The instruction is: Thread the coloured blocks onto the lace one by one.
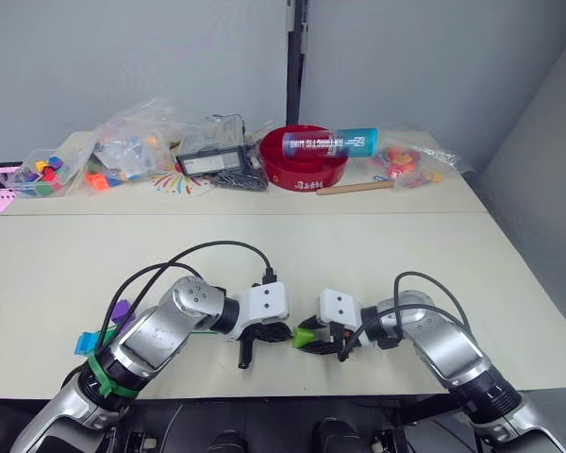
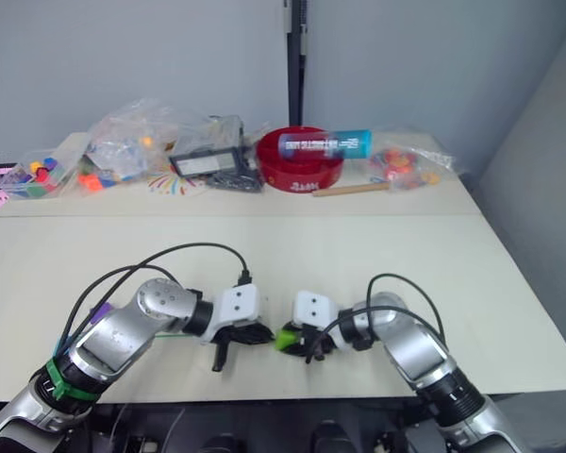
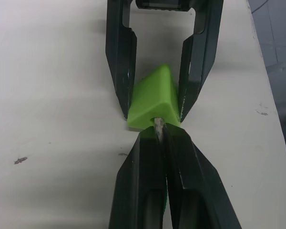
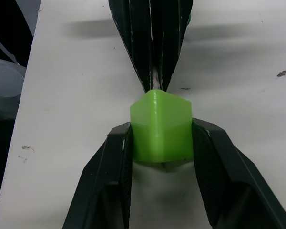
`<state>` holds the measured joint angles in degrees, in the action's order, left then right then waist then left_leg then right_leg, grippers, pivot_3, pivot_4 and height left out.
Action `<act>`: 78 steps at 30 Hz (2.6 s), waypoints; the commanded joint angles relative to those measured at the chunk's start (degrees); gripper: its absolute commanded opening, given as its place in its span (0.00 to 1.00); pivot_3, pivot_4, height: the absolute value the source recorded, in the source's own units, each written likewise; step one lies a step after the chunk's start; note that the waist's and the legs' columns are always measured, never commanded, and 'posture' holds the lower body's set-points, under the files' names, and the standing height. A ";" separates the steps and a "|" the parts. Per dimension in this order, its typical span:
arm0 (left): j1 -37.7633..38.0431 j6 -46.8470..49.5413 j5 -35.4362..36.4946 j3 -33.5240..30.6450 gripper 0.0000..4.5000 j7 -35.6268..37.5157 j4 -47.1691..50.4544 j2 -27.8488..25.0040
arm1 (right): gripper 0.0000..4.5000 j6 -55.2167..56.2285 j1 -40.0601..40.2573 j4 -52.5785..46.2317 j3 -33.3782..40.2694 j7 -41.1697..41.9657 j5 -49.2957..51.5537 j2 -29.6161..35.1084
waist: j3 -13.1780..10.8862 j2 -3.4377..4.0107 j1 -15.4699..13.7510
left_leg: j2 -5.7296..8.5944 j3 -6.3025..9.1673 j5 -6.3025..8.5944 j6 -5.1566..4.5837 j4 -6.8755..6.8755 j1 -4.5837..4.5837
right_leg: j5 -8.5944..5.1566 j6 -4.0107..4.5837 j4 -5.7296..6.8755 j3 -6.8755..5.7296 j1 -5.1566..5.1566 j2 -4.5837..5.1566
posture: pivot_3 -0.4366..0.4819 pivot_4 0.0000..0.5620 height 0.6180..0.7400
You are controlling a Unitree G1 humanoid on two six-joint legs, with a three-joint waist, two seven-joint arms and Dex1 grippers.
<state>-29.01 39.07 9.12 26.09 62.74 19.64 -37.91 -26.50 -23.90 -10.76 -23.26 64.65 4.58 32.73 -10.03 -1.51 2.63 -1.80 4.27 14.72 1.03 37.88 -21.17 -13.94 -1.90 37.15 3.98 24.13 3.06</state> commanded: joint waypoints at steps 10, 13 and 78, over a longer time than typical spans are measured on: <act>1.10 -4.21 2.16 -2.70 0.22 1.10 -1.29 2.72 | 0.29 -1.98 -0.16 0.72 -2.27 -2.14 -1.61 -0.74 | 0.03 -0.02 0.01 | 0.00 0.00 0.00 0.00 0.02 0.08 | 0.00 0.00 0.01 0.00 -0.09 0.00 | 0.48 0.27 0.92; 1.79 -6.03 2.63 -4.97 0.44 1.57 -1.40 1.61 | 0.29 -1.98 -0.24 0.95 -2.38 -2.05 -1.66 -0.40 | 0.04 -0.02 0.10 | -0.01 0.00 0.00 0.00 0.02 0.08 | 0.01 0.01 0.02 0.00 -0.08 0.00 | 0.48 0.27 0.92; 2.12 -18.56 -0.72 -4.46 0.92 2.11 -10.06 3.76 | 1.00 -7.44 9.65 -12.00 11.19 -4.77 9.01 6.81 | 0.09 -0.09 -1.53 | 0.13 0.02 0.00 0.00 0.02 -0.12 | -0.01 -0.07 -0.10 -0.03 0.00 0.13 | 0.48 0.27 0.92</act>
<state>-25.91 22.18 9.05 20.51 65.51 9.84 -35.10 -35.05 -14.79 -20.68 -13.77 60.60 12.49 39.35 -9.94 -1.60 1.10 -1.67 4.28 14.72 1.02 37.91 -21.29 -13.95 -1.98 37.04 3.96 24.12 3.18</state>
